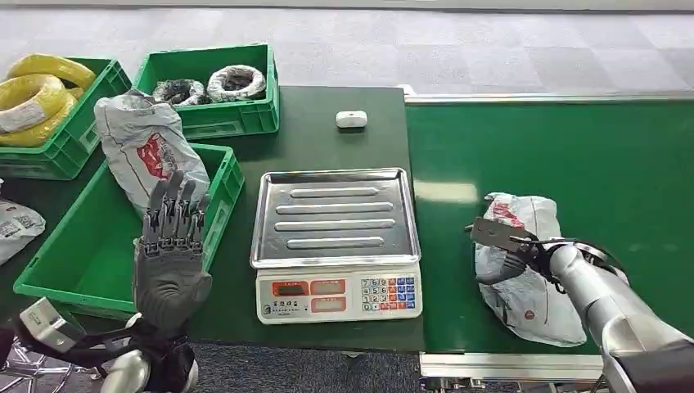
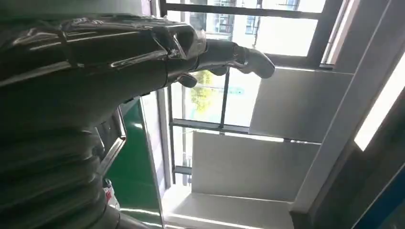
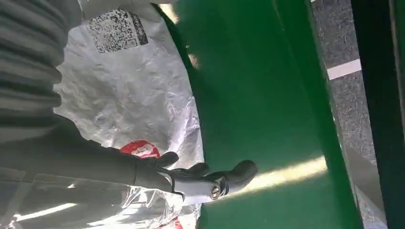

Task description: Moved the parcel from conveyor to table for the left to box.

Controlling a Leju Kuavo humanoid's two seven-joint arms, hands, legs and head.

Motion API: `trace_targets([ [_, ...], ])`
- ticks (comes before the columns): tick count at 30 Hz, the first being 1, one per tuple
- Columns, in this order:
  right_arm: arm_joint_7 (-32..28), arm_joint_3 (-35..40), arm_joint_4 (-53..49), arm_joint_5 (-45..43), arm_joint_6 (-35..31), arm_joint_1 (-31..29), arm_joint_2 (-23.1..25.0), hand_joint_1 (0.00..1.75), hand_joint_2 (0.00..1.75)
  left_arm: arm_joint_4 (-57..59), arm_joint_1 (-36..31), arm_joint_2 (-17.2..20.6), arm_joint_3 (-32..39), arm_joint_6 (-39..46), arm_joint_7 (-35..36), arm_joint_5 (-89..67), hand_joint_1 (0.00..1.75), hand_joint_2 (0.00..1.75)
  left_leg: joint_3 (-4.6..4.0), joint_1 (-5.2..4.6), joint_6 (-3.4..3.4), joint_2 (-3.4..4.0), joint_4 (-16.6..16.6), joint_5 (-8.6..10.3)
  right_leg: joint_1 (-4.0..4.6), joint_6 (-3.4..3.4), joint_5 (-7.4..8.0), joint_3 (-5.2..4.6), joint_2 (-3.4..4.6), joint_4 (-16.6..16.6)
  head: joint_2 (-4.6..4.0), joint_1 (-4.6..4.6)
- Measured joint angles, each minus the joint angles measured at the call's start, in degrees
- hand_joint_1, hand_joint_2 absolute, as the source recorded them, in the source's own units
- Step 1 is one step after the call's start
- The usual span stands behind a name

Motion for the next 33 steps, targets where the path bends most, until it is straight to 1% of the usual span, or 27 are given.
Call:
trace_targets([
  [4, -1.7, 0.2, 0.0, -1.4, 2.9, 0.0, 0.8, 0.0, 1.75, 0.0, 0.4, 0.1, 0.0, 0.5, 0.0, -0.5, 0.0, 1.75, -0.02, 0.0, 0.0, 0.05, 0.0, 0.0, 0.01, 0.0, 0.0, 0.01, 0.02, 0.0, 0.0, 0.0],
  [14, -1.1, 0.8, 0.0, -2.5, 9.8, -1.8, 3.6, 0.0, 1.75, -1.3, 2.4, 0.1, 0.0, 1.4, 0.0, -1.3, 0.0, 1.75, -0.02, 0.01, -0.01, 0.01, 0.0, 0.01, 0.02, 0.0, 0.0, 0.01, 0.01, 0.0, 0.0, 0.0],
  [16, -0.8, 1.5, 0.0, -2.3, 8.5, -2.5, 4.0, 0.0, 1.75, -1.5, 2.5, 0.1, 0.0, 1.6, 0.0, -1.8, 0.0, 1.75, -0.05, 0.01, 0.0, 0.01, 0.0, 0.01, 0.01, 0.0, 0.0, 0.04, 0.01, 0.0, 0.0, 0.0],
  [17, 0.6, 1.8, 0.0, -1.8, 5.4, -2.9, 4.4, 0.0, 1.75, -1.8, 2.8, 0.0, 0.0, 1.9, 0.0, -2.0, 0.0, 1.75, -0.05, 0.01, 0.0, 0.04, 0.0, 0.01, 0.01, 0.0, 0.0, 0.03, 0.02, 0.0, 0.0, 0.04],
  [18, 3.6, 2.2, 0.0, -0.6, 0.2, -3.5, 5.2, 0.0, 1.75, -2.4, 3.4, 0.0, 0.1, 2.4, 0.0, -2.4, 0.0, 1.75, -0.06, 0.0, 0.0, 0.13, 0.0, 0.01, 0.01, 0.0, 0.01, 0.03, 0.07, 0.0, 0.0, 0.0],
  [19, 7.6, 2.9, 0.0, 1.0, -4.8, -4.4, 6.4, 0.0, 1.75, -3.2, 4.2, -0.1, 0.1, 2.6, 0.0, -2.7, 0.0, 1.75, -0.04, 0.0, 0.0, 0.22, 0.0, 0.01, 0.01, 0.0, 0.02, -0.03, 0.17, 0.0, 0.0, 0.02],
  [20, 11.1, 3.7, 0.0, 2.3, -8.4, -5.5, 7.2, 0.0, 1.75, -3.9, 4.9, -0.2, 0.1, 2.6, 0.0, -2.9, 0.0, 1.75, -0.03, 0.0, 0.0, 0.25, 0.0, 0.01, 0.01, 0.0, 0.02, -0.07, 0.22, 0.0, 0.0, -0.02],
  [23, 16.1, 5.7, 0.0, 5.2, -14.6, -8.6, 9.4, 0.0, 1.75, -4.6, 5.6, -0.5, 0.1, 2.4, 0.0, -2.9, 0.0, 1.75, -0.01, 0.02, -0.02, 0.21, 0.0, 0.02, 0.02, 0.0, 0.02, -0.08, 0.19, 0.0, 0.0, 0.0],
  [25, 19.4, 7.6, -0.1, 8.9, -25.2, -9.4, 11.0, 0.0, 1.75, -5.1, 5.7, -0.8, 0.1, 2.4, 0.0, -2.9, 0.0, 1.75, -0.01, 0.07, -0.02, 0.2, 0.0, 0.03, 0.08, -0.01, 0.02, -0.06, 0.18, 0.0, 0.0, 0.0],
  [26, 21.9, 8.3, -0.2, 10.7, -33.8, -9.3, 11.7, 0.0, 1.75, -5.4, 5.7, -1.1, 0.1, 2.7, 0.0, -2.9, 0.0, 1.75, 0.0, 0.08, -0.03, 0.19, 0.0, 0.03, 0.09, -0.01, 0.01, -0.08, 0.17, 0.0, 0.0, 0.0],
  [28, 27.7, 8.8, -0.3, 13.3, -53.0, -8.4, 12.9, 0.0, 1.75, -5.6, 5.6, -1.4, 0.0, 3.3, 0.0, -2.3, 0.0, 1.75, 0.0, 0.07, -0.03, 0.15, 0.0, 0.03, 0.08, -0.02, 0.0, -0.07, 0.1, 0.0, 0.0, 0.0],
  [29, 29.6, 8.8, -0.3, 14.2, -59.9, -7.9, 13.3, 0.0, 1.75, -5.5, 5.4, -1.4, -0.2, 3.6, 0.0, -2.1, 0.0, 1.75, -0.01, 0.07, -0.03, 0.16, 0.0, 0.02, 0.08, -0.02, 0.0, -0.07, 0.11, 0.0, 0.0, 0.02],
  [30, 30.9, 8.9, -0.3, 15.1, -64.4, -7.4, 13.6, 0.0, 1.75, -5.5, 5.1, -1.4, -0.4, 3.8, 0.0, -1.7, 0.0, 1.75, -0.01, 0.06, -0.02, 0.17, 0.0, 0.02, 0.08, -0.02, 0.0, -0.06, 0.11, 0.0, 0.0, 0.0],
  [31, 32.4, 8.9, -0.3, 16.9, -67.1, -6.8, 13.6, 0.0, 1.75, -5.5, 4.7, -1.4, -0.6, 3.9, 0.0, -1.6, 0.0, 1.75, -0.01, 0.06, -0.02, 0.16, 0.0, 0.02, 0.07, -0.02, 0.0, -0.06, 0.12, 0.0, 0.0, 0.02],
  [32, 35.2, 9.2, -0.4, 20.4, -69.7, -6.2, 13.6, 0.0, 1.75, -5.4, 4.3, -1.4, -0.9, 3.9, 0.0, -1.2, 0.0, 1.75, -0.01, 0.04, -0.02, 0.16, 0.0, 0.02, 0.06, -0.01, 0.0, -0.06, 0.11, 0.0, 0.0, 0.0],
  [33, 38.3, 9.4, -1.1, 25.2, -70.8, -5.4, 13.3, 0.0, 1.75, -5.2, 3.8, -1.4, -1.3, 4.0, 0.0, -0.7, 0.0, 1.75, -0.01, 0.03, -0.02, 0.16, 0.0, 0.02, 0.04, -0.01, 0.0, -0.06, 0.12, 0.0, 0.0, 0.02],
])
